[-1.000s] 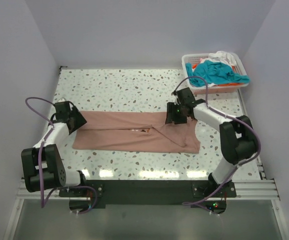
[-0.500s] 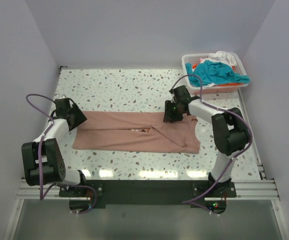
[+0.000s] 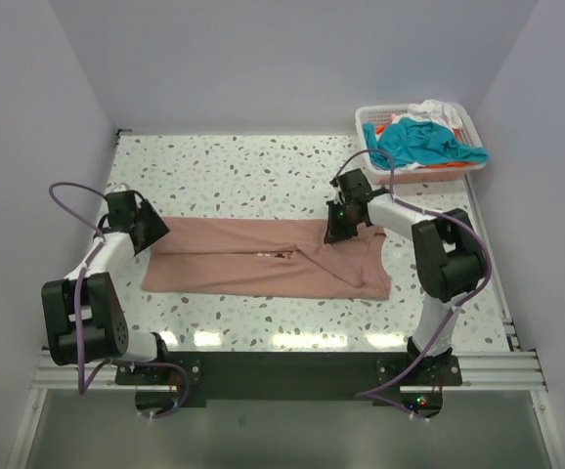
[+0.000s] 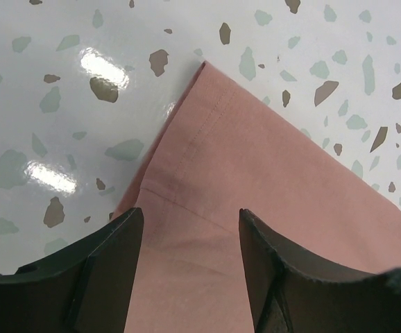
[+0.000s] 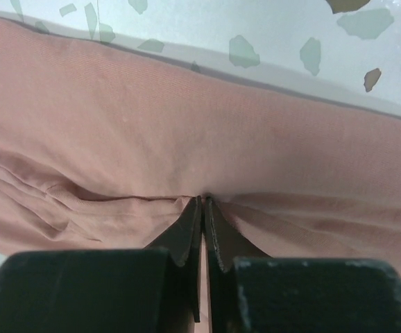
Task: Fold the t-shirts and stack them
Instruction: Fold the tshirt
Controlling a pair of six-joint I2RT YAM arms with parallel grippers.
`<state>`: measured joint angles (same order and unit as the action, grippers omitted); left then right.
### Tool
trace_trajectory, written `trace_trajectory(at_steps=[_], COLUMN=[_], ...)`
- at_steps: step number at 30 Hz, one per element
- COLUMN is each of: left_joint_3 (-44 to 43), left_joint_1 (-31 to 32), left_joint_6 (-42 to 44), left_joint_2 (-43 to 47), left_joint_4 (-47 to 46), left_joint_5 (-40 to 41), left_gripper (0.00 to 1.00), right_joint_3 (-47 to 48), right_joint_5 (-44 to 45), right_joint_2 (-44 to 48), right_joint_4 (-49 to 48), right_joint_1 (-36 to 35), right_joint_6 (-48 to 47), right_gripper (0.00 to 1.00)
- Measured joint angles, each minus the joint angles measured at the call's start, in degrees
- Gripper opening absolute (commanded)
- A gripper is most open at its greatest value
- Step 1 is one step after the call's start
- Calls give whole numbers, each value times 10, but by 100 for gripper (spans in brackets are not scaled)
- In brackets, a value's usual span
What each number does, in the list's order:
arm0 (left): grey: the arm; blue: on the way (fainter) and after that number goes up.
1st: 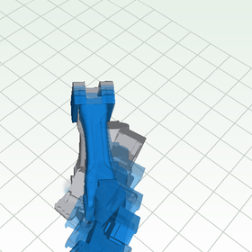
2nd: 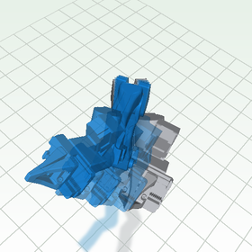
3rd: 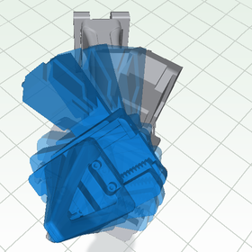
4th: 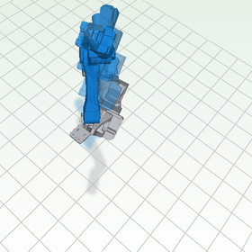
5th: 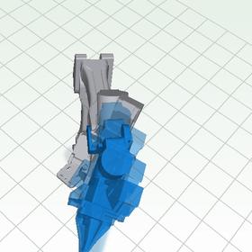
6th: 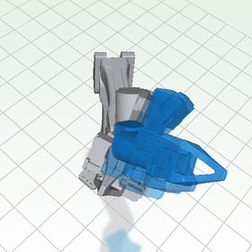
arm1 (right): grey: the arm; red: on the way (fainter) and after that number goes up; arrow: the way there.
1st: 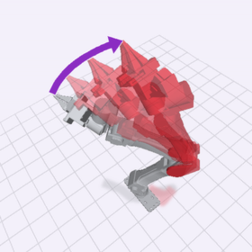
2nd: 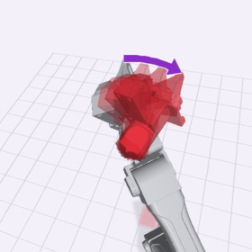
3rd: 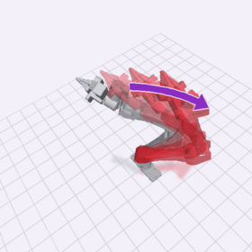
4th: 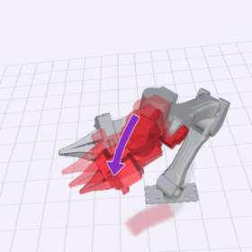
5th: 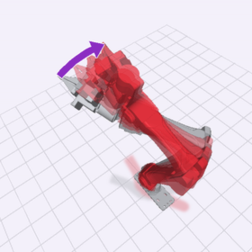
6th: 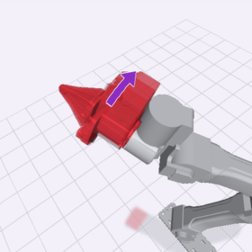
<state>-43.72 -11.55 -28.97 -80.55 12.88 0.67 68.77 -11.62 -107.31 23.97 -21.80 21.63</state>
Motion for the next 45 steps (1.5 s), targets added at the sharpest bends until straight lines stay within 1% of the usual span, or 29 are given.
trace_trajectory(at_steps=[5,17,20,30,43,44,45], left_joint_3=[8,27,34,43,48,49,49], left_joint_1=[0,0,0,0,0,0,0], left_joint_6=[0,0,0,1,17,17,18], left_joint_2=[10,31,40,51,61,61,61], left_joint_4=[0,2,2,6,17,16,17], left_joint_5=[0,0,0,0,0,0,0], left_gripper=[63,63,63,63,63,63,63], right_joint_3=[-9,-48,-54,-55,-51,-51,-51], right_joint_5=[-2,-15,-23,-40,-24,-24,-23], right_joint_2=[15,102,106,106,106,106,106], right_joint_4=[4,23,27,58,100,103,106], right_joint_1=[0,-11,-23,-107,-154,-159,-163], right_joint_6=[2,2,-4,-28,-33,-33,-33], right_gripper=[0,0,0,0,0,1,3])
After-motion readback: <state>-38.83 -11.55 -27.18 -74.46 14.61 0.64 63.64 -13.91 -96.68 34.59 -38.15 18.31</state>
